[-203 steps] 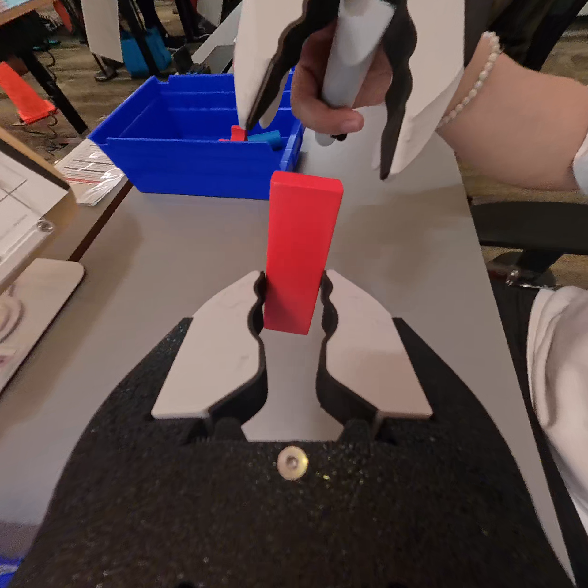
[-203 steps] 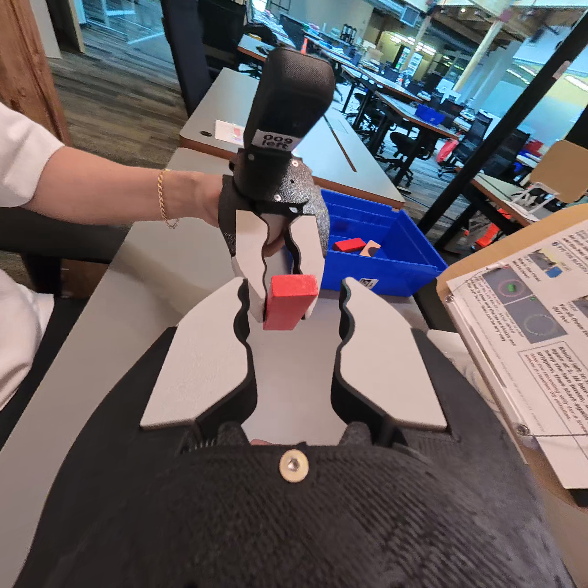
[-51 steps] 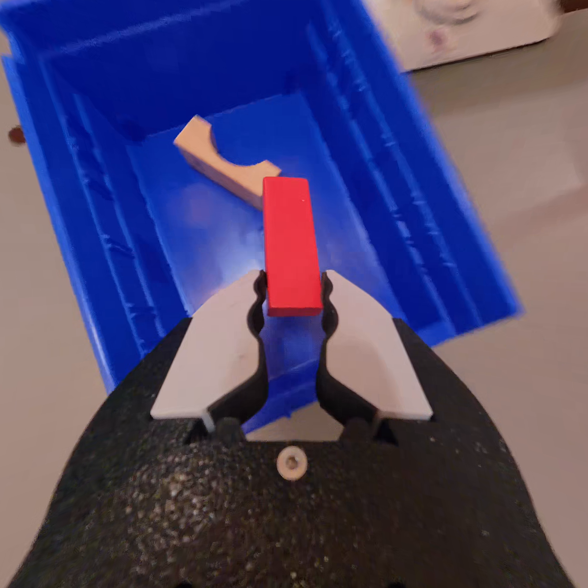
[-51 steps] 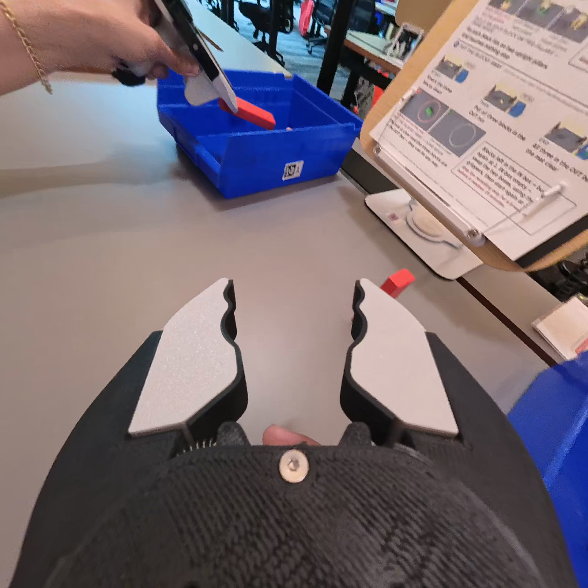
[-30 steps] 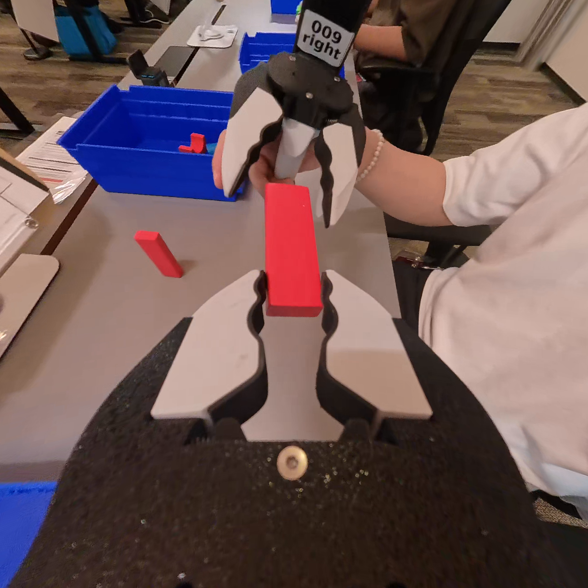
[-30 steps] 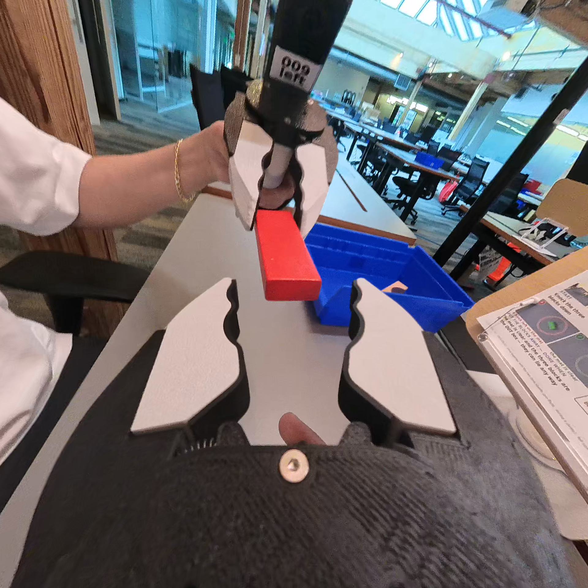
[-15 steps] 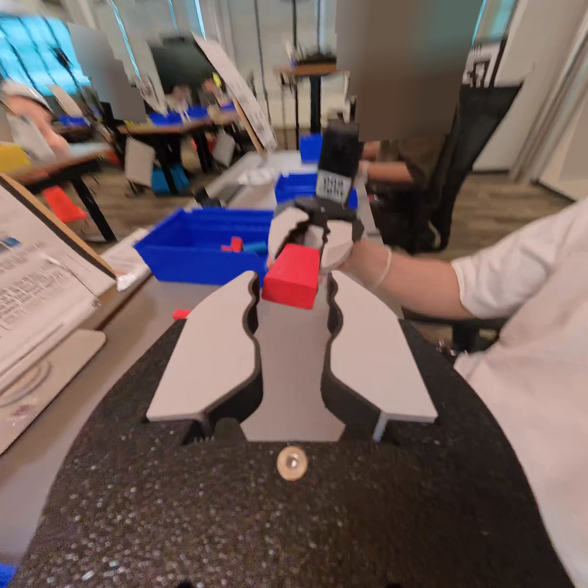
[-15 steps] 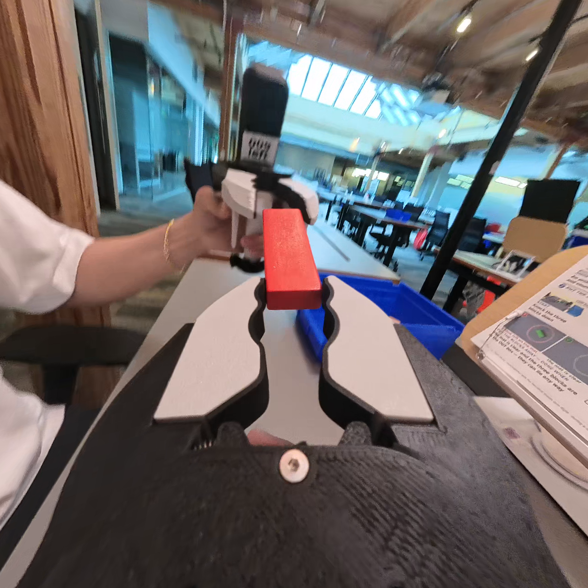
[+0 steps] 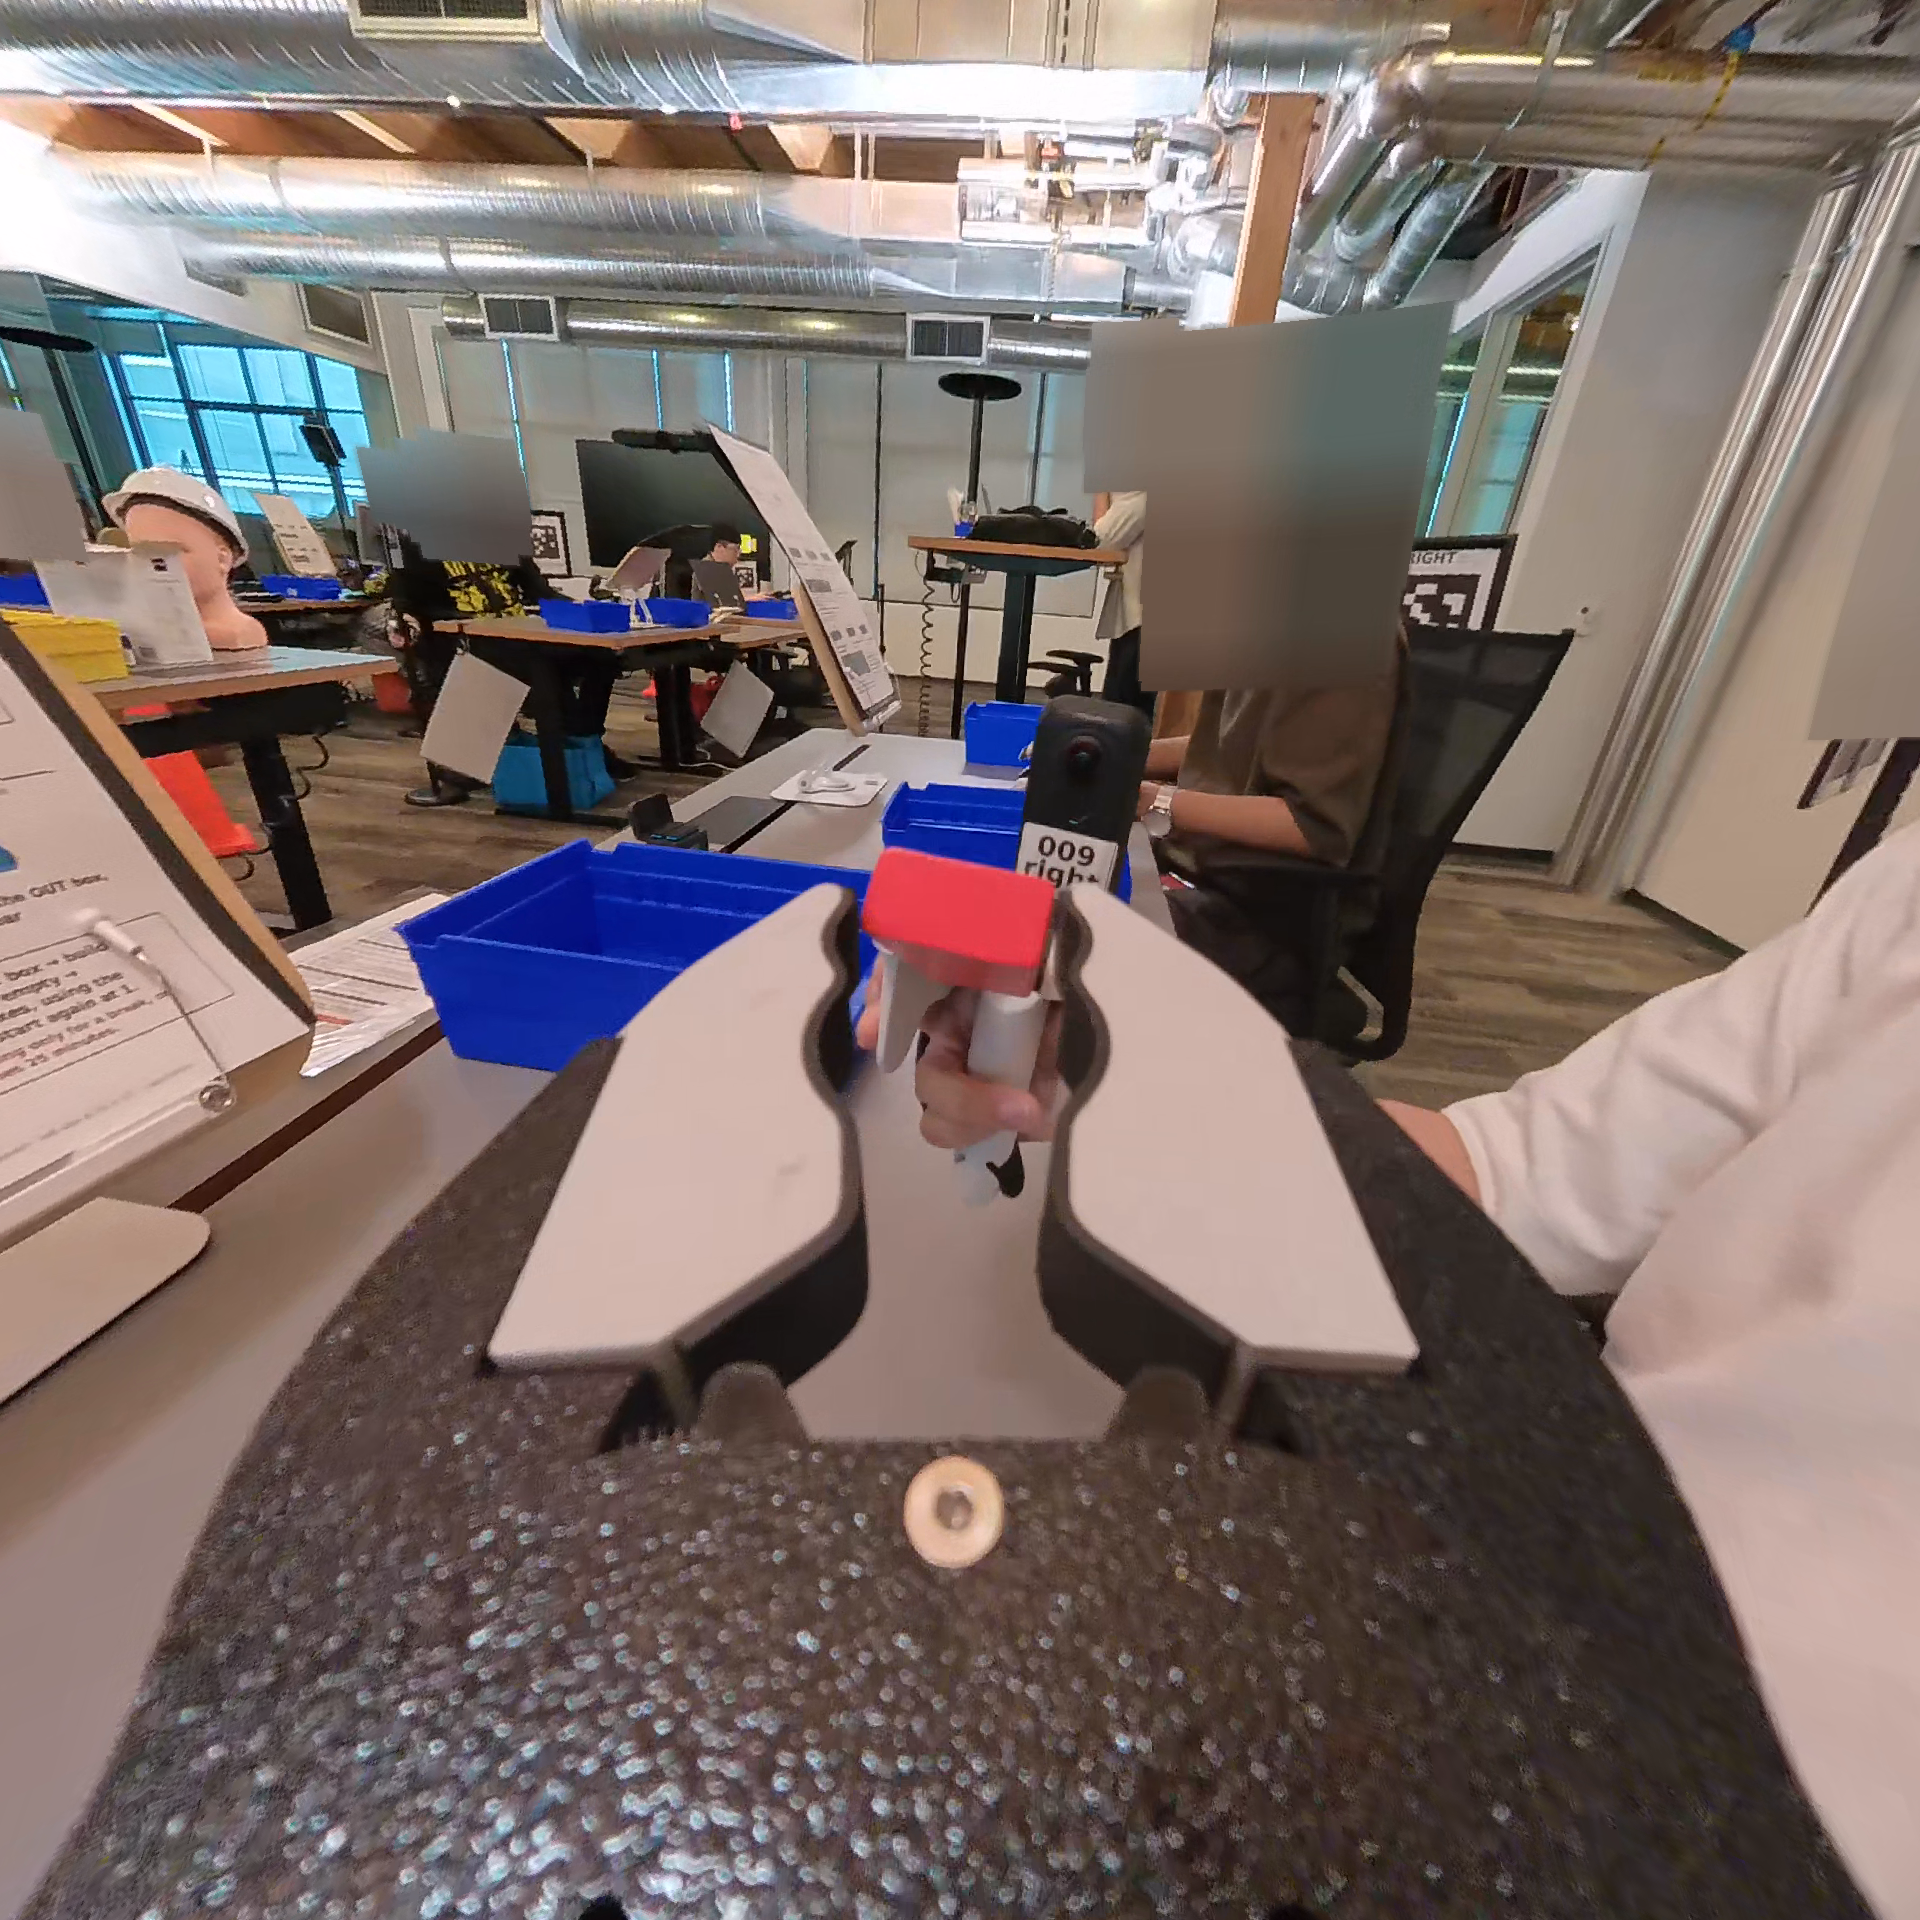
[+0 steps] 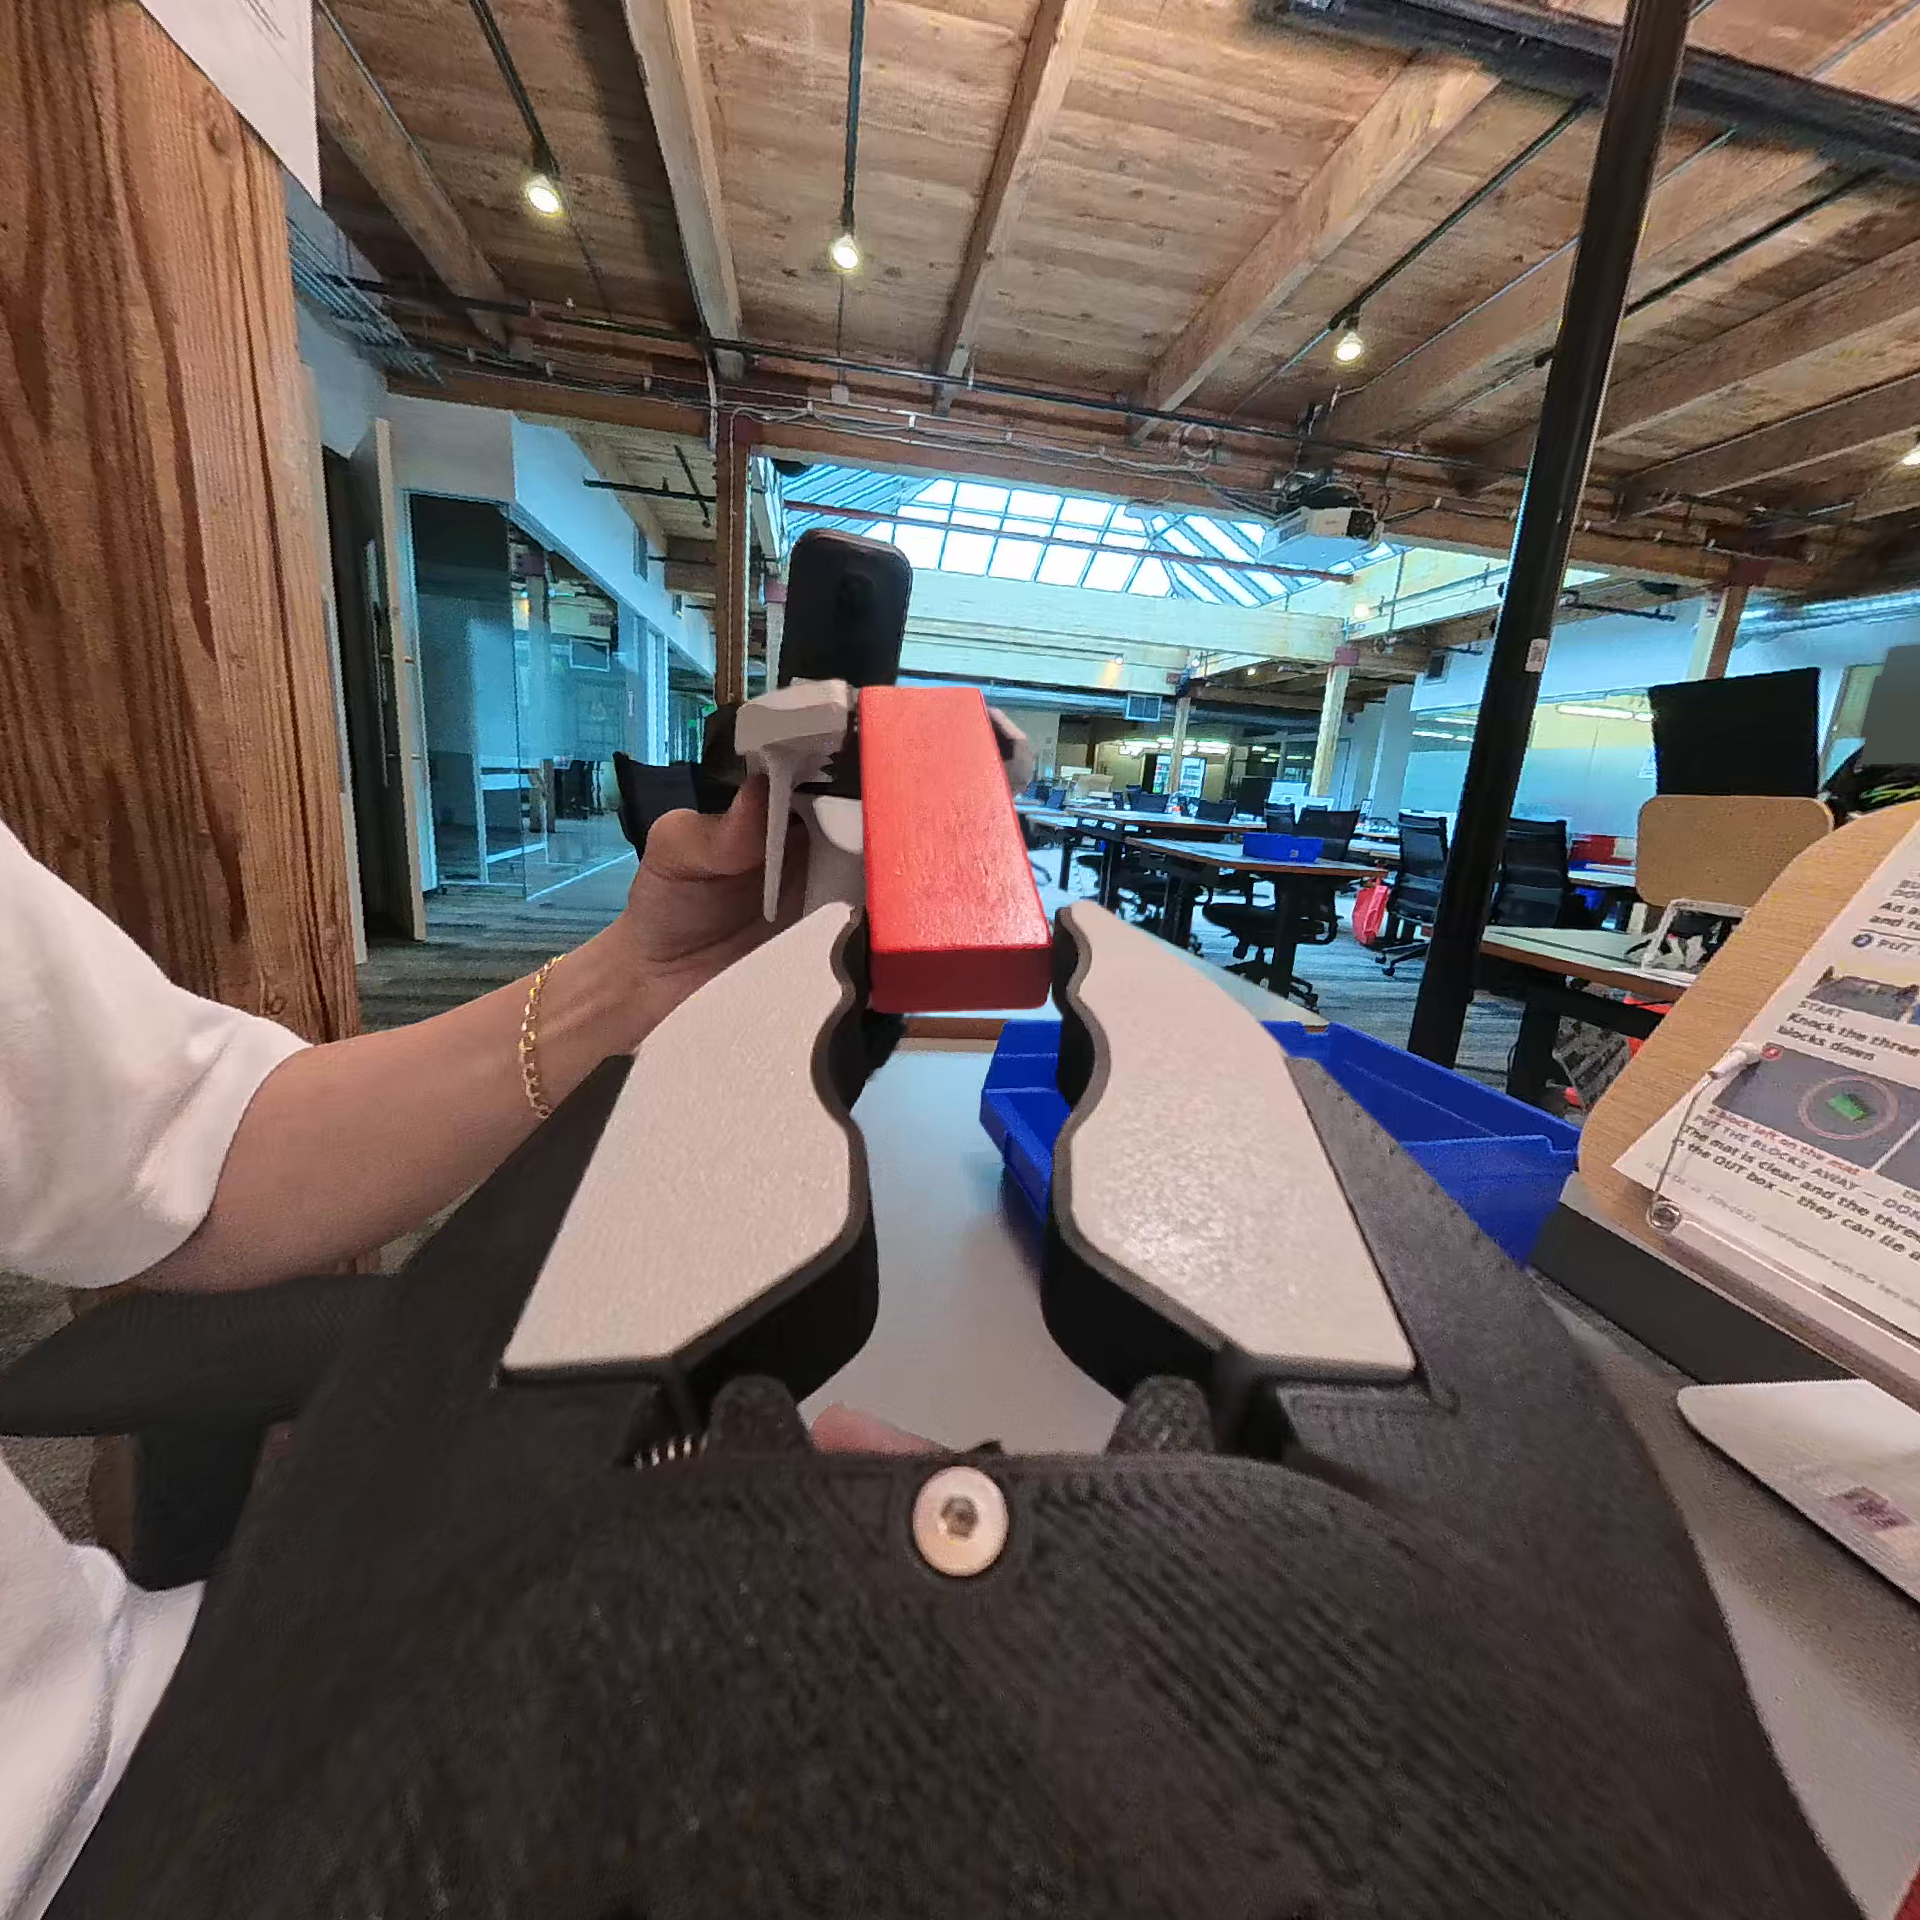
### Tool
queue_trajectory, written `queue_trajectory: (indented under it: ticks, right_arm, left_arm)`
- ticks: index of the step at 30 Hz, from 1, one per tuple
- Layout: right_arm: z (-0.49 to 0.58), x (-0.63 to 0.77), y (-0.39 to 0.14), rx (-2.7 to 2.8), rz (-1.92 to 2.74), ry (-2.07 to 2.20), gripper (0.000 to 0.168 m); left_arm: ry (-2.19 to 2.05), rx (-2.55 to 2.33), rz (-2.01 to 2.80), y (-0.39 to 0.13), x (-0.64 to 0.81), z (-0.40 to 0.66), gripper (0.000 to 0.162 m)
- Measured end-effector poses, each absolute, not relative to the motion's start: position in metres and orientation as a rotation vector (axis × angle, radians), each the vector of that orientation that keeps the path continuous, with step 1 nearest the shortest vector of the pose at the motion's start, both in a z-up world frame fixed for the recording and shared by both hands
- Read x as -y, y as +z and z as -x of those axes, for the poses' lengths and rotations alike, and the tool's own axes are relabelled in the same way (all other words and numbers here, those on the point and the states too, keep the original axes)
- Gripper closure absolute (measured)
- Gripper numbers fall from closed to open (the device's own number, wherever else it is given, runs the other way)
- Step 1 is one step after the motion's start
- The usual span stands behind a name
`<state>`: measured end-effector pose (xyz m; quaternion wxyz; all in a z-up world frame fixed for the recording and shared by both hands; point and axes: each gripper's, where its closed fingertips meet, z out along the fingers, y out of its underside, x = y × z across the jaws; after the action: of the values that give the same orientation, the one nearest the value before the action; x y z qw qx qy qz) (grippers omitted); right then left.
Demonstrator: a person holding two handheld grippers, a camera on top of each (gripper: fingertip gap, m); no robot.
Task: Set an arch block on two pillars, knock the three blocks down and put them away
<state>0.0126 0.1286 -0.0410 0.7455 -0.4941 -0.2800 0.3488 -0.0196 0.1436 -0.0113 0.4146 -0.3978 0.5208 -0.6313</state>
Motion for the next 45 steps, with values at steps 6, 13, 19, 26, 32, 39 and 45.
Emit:
queue_trajectory:
  ticks: [6, 13, 19, 26, 32, 39, 45]
  right_arm:
    - [-0.016, -0.133, -0.055, 0.642, 1.175, 0.752, 0.134]
    - [-0.072, -0.136, -0.085, 0.646, 1.405, 0.399, 0.114]
    - [-0.112, -0.130, -0.092, 0.586, 1.501, 0.242, 0.110]
    - [-0.130, -0.130, -0.108, 0.576, 1.555, 0.200, 0.111]
    - [-0.134, -0.125, -0.105, 0.577, 1.535, 0.212, 0.111]
    - [-0.146, -0.123, -0.103, 0.541, 1.534, 0.216, 0.111]
    - [-0.148, -0.123, -0.106, 0.547, 1.544, 0.207, 0.111]
  left_arm:
    - [-1.489, -1.379, 1.020, -0.021, -0.146, 0.015, 0.128]
    - [-1.215, -1.525, 1.263, -0.059, -0.186, -0.012, 0.129]
    - [-1.003, -1.679, 1.332, -0.105, -0.234, -0.058, 0.129]
    - [-0.859, -1.855, 1.359, -0.173, -0.265, -0.103, 0.129]
    - [-1.020, -1.833, 1.296, -0.181, -0.274, -0.123, 0.129]
    - [-1.171, -1.861, 1.196, -0.185, -0.285, -0.128, 0.129]
    - [-1.168, -1.917, 1.197, -0.198, -0.289, -0.136, 0.129]
